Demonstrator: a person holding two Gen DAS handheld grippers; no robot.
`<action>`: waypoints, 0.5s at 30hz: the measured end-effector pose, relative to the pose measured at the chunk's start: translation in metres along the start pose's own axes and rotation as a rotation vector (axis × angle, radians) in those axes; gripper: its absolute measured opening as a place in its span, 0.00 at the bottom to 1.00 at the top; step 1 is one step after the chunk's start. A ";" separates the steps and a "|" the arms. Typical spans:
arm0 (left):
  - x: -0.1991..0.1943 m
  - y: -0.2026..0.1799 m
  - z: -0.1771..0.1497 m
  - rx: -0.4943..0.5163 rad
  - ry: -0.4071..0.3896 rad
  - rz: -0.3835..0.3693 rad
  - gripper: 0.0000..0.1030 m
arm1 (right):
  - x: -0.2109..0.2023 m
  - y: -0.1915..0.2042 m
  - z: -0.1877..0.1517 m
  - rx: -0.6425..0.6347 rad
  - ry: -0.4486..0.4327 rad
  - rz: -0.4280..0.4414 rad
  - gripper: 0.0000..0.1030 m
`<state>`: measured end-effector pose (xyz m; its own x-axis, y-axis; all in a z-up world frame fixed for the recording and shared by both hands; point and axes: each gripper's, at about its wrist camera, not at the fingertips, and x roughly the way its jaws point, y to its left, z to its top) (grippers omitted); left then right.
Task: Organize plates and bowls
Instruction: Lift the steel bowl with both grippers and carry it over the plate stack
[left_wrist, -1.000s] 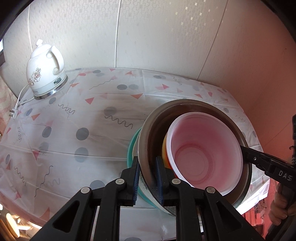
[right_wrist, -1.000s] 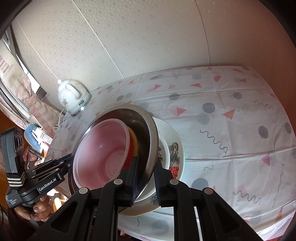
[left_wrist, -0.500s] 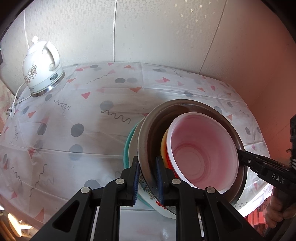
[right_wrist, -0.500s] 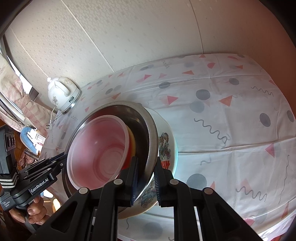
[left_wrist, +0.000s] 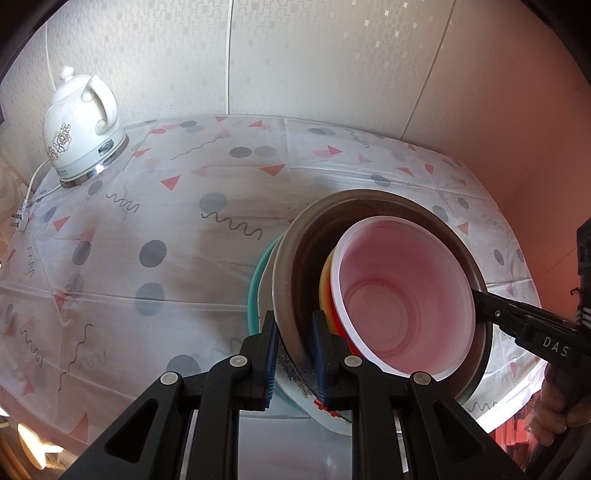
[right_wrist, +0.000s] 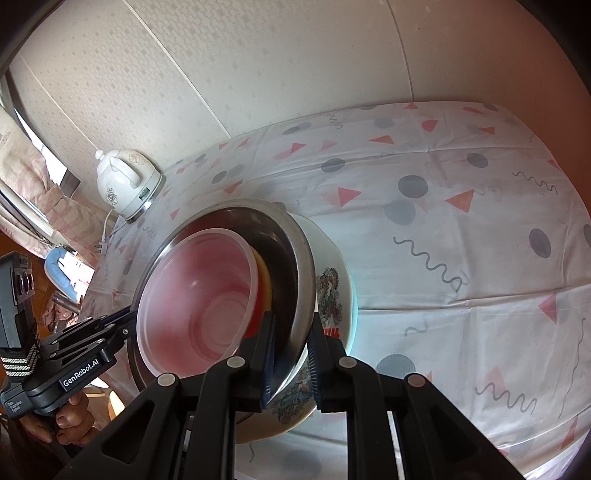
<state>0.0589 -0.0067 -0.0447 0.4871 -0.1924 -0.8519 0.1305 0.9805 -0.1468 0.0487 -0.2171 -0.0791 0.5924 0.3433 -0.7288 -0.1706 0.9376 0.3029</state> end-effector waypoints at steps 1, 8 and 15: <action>0.000 0.000 0.001 -0.004 0.004 0.001 0.17 | 0.000 0.001 0.000 -0.008 0.005 0.002 0.16; 0.000 -0.001 0.002 -0.014 0.031 0.016 0.17 | 0.002 -0.003 0.005 -0.008 0.036 0.049 0.16; 0.001 -0.001 0.003 -0.049 0.051 0.025 0.17 | 0.005 0.005 0.011 -0.081 0.065 0.007 0.15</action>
<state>0.0613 -0.0083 -0.0438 0.4451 -0.1667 -0.8798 0.0756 0.9860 -0.1486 0.0592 -0.2110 -0.0748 0.5393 0.3503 -0.7658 -0.2396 0.9356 0.2593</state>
